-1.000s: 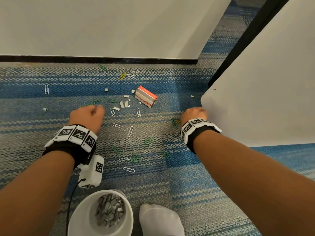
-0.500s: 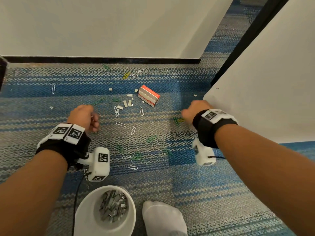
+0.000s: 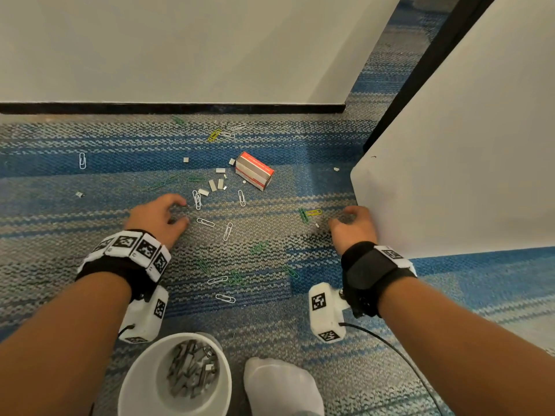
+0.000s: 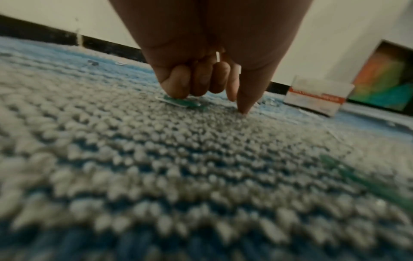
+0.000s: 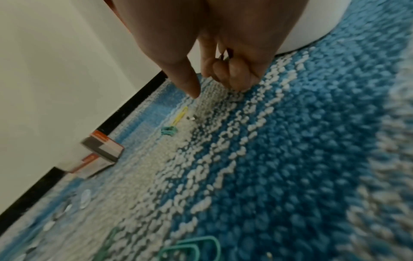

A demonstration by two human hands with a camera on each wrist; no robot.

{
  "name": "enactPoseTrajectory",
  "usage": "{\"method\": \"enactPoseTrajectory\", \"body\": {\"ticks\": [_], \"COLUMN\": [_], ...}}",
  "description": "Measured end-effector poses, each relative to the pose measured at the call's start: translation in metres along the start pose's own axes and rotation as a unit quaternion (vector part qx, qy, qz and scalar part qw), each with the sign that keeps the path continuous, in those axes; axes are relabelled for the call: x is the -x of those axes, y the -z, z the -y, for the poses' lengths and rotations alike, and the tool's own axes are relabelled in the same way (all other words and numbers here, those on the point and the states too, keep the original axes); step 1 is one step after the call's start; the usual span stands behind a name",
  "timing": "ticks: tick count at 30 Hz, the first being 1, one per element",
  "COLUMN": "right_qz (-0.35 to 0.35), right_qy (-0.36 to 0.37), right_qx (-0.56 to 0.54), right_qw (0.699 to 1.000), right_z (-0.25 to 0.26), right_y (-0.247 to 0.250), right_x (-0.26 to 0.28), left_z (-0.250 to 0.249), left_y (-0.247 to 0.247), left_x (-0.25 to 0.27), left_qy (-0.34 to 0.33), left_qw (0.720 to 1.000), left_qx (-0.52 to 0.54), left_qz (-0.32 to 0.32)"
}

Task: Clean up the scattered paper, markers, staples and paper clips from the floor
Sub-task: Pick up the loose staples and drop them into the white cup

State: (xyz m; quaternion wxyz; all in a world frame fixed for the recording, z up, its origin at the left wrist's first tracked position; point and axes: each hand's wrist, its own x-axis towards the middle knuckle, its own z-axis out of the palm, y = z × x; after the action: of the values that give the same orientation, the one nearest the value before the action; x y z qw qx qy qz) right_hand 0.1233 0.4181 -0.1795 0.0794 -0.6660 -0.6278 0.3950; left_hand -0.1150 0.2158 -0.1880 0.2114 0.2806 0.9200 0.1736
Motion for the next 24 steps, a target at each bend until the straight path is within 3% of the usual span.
{"method": "enactPoseTrajectory", "body": {"ticks": [4, 12, 16, 19, 21, 24], "right_qz": [-0.011, 0.023, 0.039, 0.060, 0.117, 0.242], "right_qy": [0.010, 0.177, 0.169, 0.134, 0.099, 0.037], "right_qx": [0.040, 0.132, 0.133, 0.050, -0.064, -0.207], "right_qw": [0.999, 0.975, 0.976, 0.988, 0.986, 0.947], "right_z": [-0.005, -0.015, -0.010, 0.001, 0.018, 0.051], "right_y": [-0.006, -0.013, -0.017, -0.022, -0.030, -0.050], "right_x": [-0.002, 0.011, 0.007, 0.011, 0.018, 0.030], "left_z": [-0.003, -0.007, -0.011, -0.013, -0.013, -0.011], "left_y": [0.004, 0.009, 0.006, 0.003, 0.000, -0.001], "left_x": [0.000, 0.001, 0.001, -0.002, -0.005, -0.011], "left_qy": [-0.038, -0.070, -0.084, -0.067, -0.048, -0.043], "left_qw": [0.999, 0.997, 0.995, 0.997, 0.999, 0.999], "left_qx": [-0.029, -0.031, -0.049, -0.028, -0.015, 0.000], "left_qz": [0.014, 0.029, 0.038, 0.025, 0.018, 0.033]}}
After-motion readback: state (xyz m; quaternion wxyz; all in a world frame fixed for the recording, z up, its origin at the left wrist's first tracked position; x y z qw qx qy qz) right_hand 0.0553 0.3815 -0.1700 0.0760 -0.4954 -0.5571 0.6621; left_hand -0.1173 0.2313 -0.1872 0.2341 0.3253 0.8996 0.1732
